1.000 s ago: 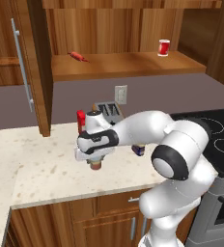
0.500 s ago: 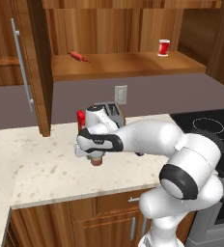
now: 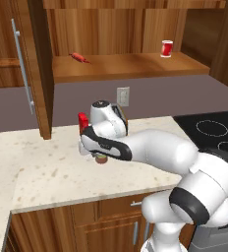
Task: Pick the cans from the counter and place them in their designated side in the cabinet.
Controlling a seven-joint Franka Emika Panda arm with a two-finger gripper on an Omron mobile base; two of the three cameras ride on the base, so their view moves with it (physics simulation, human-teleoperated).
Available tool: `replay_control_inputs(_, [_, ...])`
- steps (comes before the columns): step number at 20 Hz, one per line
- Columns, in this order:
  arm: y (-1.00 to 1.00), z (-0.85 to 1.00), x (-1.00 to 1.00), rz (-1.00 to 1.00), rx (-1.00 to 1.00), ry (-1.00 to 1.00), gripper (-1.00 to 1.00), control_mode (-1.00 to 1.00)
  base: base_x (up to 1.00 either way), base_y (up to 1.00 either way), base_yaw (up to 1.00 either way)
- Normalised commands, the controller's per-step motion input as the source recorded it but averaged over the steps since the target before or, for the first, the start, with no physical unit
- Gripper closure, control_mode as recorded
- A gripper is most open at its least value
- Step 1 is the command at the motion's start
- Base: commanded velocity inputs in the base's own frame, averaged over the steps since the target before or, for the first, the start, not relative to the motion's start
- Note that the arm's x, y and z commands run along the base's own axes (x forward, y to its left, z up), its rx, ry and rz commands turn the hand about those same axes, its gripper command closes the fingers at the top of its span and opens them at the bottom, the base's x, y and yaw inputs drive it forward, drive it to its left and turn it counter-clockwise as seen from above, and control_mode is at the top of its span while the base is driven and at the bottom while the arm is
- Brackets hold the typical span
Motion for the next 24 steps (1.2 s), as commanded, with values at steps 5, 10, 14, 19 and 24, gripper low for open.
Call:
replay_control_inputs(5, [-0.16,0.39,-0.13,0.0,0.0,-0.07,1.0,-1.0,0.0,0.0,0.0])
replay_control_inputs(10, [-0.16,0.38,-0.11,0.0,0.0,-0.07,1.0,-1.0,0.0,0.0,0.0])
replay_control_inputs(14, [-0.18,0.39,-0.12,0.0,0.0,-0.08,1.0,-1.0,0.0,0.0,0.0])
replay_control_inputs(19, [-0.2,0.38,-0.14,0.0,0.0,-0.08,1.0,-1.0,0.0,0.0,0.0])
replay_control_inputs(24, [-0.23,0.34,-0.12,0.0,0.0,-0.08,1.0,-1.0,0.0,0.0,0.0])
